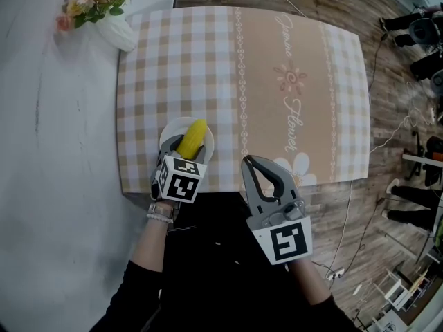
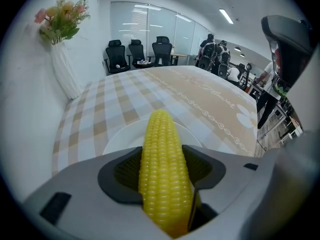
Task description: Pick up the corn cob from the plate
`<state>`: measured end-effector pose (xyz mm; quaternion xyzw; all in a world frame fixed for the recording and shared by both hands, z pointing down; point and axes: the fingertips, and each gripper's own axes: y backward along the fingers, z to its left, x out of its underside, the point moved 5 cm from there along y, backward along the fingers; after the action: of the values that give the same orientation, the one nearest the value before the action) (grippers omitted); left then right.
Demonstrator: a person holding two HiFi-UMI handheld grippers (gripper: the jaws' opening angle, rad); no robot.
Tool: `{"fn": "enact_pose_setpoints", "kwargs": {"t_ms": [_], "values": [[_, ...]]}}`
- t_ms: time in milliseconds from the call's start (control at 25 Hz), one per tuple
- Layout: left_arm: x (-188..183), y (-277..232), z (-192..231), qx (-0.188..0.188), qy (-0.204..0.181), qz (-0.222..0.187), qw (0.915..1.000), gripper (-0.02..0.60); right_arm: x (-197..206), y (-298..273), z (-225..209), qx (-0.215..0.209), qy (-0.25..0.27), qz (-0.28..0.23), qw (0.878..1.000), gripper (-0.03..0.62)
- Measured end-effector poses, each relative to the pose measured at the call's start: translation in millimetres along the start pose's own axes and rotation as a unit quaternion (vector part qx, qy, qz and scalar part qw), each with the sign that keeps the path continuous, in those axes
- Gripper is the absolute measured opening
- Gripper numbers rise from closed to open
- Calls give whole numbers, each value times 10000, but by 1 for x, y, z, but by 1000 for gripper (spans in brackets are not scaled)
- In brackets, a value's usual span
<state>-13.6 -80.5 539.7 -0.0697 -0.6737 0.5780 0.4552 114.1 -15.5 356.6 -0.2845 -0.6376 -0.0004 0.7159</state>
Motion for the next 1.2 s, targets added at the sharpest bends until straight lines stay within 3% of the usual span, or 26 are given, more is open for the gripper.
{"fn": "enact_pose_setpoints", "kwargs": {"t_ms": [600,1200], "values": [[-1,10,7,216,408,-165,9988,253,-1,2,6,-44,78,34,10000,43],[-17,42,13,261,536,-601,9964,253,-18,1,12,-98,315,-215,9992,43]]}}
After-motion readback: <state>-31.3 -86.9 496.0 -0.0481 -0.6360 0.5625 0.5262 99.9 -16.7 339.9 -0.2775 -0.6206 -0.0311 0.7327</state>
